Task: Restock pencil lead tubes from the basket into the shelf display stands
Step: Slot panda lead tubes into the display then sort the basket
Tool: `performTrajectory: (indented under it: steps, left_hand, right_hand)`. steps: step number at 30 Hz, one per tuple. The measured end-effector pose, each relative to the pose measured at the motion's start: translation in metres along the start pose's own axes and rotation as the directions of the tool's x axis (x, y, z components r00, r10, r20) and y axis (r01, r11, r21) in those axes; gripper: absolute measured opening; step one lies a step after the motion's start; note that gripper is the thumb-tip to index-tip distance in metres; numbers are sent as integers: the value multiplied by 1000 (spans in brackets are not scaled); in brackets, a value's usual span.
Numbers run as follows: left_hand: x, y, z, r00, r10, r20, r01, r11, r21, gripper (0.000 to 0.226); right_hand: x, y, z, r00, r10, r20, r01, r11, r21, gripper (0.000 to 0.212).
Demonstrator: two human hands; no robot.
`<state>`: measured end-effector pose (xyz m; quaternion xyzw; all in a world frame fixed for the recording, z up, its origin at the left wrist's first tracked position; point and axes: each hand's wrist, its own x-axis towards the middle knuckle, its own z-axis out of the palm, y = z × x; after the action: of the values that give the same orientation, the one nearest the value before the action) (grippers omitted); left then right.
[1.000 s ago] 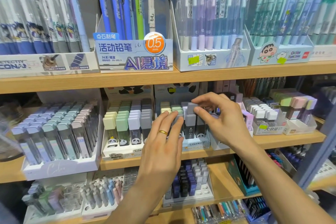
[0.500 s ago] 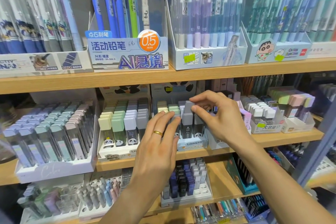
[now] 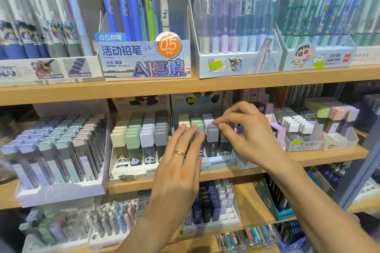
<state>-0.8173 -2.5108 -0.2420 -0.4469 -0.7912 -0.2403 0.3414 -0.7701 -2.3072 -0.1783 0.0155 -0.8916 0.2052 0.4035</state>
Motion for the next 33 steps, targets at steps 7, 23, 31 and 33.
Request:
performTrajectory:
  steps: [7,23,31,33]
  left_hand:
    - [1,3,0,999,-36,25,36,999,-26,58]
    - [-38,1,-4,970,-162,180,139,981,133,73]
    - [-41,-2,-1,990,-119,78,106,982,155,75]
    - [-47,-5,-4,994,-109,11,105,977,188,65]
  right_hand:
    - [-6,-2,9,1000,-13,12,14,997,-74,20]
    - [-95,-17,18,991,-22,-136,-10,974,-228,17]
    - [-94,-7,36,991,-9,-131,-35,944,-328,20]
    - [-94,-7,35,991,-10,-136,-34,948,-315,20]
